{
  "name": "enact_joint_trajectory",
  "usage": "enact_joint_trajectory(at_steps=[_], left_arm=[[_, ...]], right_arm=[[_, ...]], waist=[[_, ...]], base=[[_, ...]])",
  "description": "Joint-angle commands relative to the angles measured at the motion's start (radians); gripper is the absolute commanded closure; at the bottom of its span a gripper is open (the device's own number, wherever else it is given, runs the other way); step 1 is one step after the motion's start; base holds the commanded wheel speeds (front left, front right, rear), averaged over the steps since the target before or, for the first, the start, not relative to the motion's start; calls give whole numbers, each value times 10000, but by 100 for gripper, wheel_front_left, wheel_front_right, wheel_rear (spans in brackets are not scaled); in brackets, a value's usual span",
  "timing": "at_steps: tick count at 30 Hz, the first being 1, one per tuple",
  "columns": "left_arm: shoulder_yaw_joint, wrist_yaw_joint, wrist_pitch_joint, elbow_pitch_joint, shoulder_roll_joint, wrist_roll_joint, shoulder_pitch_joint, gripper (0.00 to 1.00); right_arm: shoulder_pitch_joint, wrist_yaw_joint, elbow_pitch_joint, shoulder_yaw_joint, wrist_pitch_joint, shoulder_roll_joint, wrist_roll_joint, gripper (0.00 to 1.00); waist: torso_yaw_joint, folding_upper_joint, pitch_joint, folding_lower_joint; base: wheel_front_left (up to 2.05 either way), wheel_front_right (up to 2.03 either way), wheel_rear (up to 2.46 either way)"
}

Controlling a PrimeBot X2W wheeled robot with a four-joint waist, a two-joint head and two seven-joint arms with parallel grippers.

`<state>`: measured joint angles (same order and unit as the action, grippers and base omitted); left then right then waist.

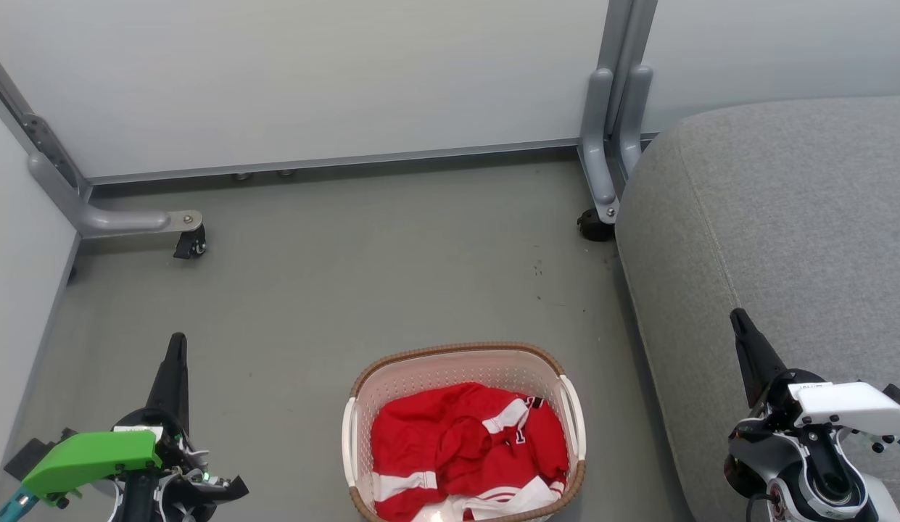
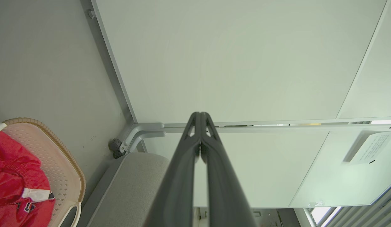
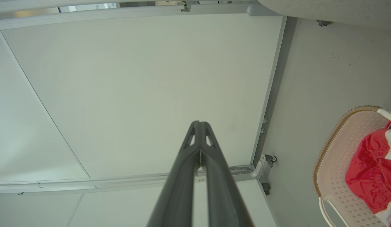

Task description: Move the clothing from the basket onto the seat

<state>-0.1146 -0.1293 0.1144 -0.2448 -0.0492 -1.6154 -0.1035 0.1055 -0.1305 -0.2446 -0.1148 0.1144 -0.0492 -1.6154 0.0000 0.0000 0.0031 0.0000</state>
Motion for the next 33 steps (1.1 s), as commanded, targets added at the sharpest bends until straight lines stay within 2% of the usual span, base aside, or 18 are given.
enact_joint_trajectory(at_steps=[1,4,5,14,26,33], left_arm=[[-6,-42,20,-7,-25,49,-123,100],[-6,-42,20,-10,-25,49,-123,100],[4,4,-2,-27,6,0,12,0],[417,5,-398,-211,-41,512,95,0],[302,7,-949,86,27,3148,26,0],[615,226,-1240,321,22,4585,32,0]], right_arm=[[73,-4,-17,1,17,-20,50,100],[73,-4,-17,1,16,-20,50,100],[-11,0,-27,0,-2,6,-2,0],[-156,1,-114,334,-391,5,362,0],[-138,1,102,753,-945,-63,3312,0],[-194,0,251,1080,-1235,-112,4632,0]], waist=[[0,0,0,0],[0,0,0,0],[0,0,0,0],[-3,0,21,0],[0,0,77,0],[-6,0,121,0]], base=[[0,0,0],[0,0,0],[0,0,0],[0,0,0],[0,0,0],[0,0,0]])
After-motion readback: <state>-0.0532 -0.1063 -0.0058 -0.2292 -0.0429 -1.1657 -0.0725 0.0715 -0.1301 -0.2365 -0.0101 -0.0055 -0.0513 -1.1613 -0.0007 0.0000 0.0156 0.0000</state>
